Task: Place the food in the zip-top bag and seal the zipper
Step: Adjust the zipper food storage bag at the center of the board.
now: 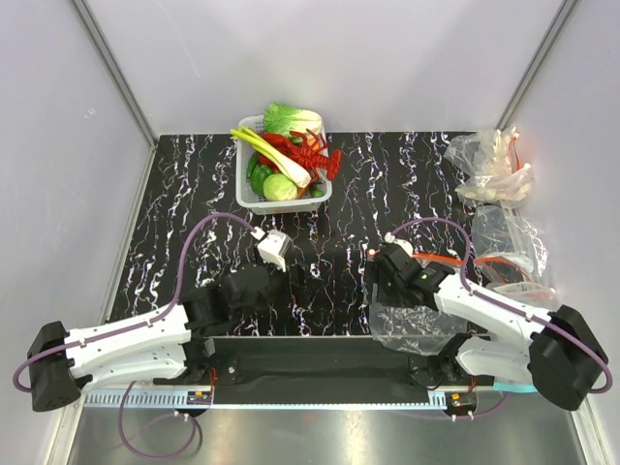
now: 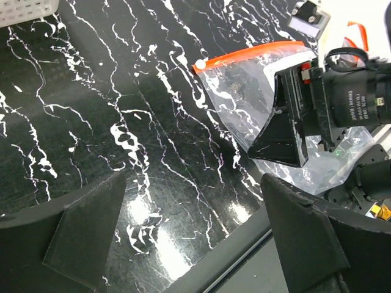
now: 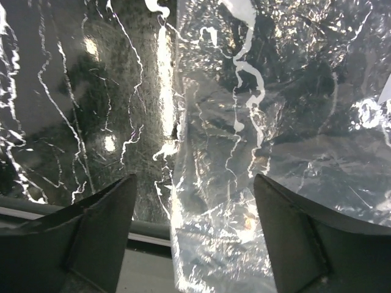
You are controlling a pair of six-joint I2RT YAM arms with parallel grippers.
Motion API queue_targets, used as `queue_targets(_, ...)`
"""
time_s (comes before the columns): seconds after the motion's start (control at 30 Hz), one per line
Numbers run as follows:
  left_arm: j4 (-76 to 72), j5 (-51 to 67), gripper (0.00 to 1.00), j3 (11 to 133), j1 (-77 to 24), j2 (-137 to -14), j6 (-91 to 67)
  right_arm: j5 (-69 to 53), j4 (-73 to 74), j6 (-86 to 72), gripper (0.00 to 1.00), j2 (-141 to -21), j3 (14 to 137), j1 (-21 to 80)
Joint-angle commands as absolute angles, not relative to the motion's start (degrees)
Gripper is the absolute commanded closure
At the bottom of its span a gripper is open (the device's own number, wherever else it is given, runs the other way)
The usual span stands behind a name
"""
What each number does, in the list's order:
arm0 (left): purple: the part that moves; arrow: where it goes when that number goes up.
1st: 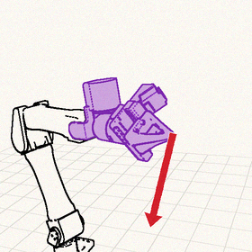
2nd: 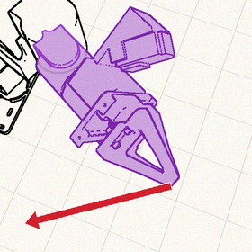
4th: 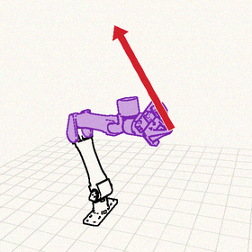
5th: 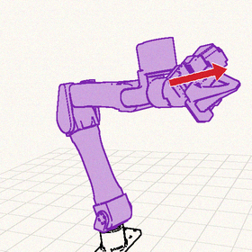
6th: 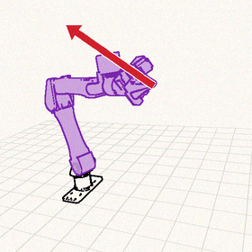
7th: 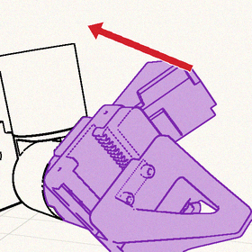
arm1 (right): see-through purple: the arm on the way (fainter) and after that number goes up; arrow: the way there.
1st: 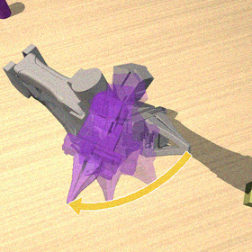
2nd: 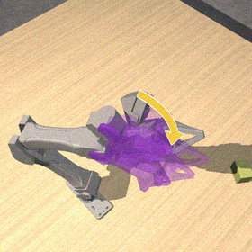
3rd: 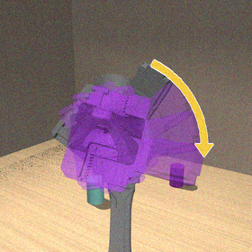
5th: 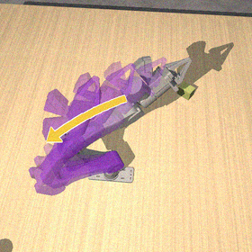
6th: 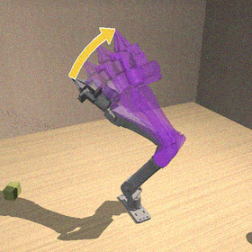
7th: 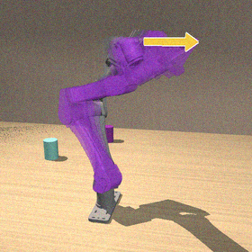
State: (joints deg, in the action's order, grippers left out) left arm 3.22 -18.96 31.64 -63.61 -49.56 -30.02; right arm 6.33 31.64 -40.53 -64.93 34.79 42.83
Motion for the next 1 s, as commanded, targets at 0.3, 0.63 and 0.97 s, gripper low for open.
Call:
queue_targets(0.3,1.8,-20.9,0.01,29.1,-63.2,-46.9,-27.7,18.9,35.9,-43.2,0.69,-79.9,42.9,53.5)
queue_targets(0.63,4.6,-22.9,0.01,28.4,-62.6,-44.1,-27.9,14.0,25.5,-14.5,0.92,-81.8,51.8,68.5)
queue_targets(0.97,5.5,-21.7,0.01,29.2,-59.3,-49.6,-29.3,16.7,26.5,-25.2,0.21,-67.0,45.2,69.4)
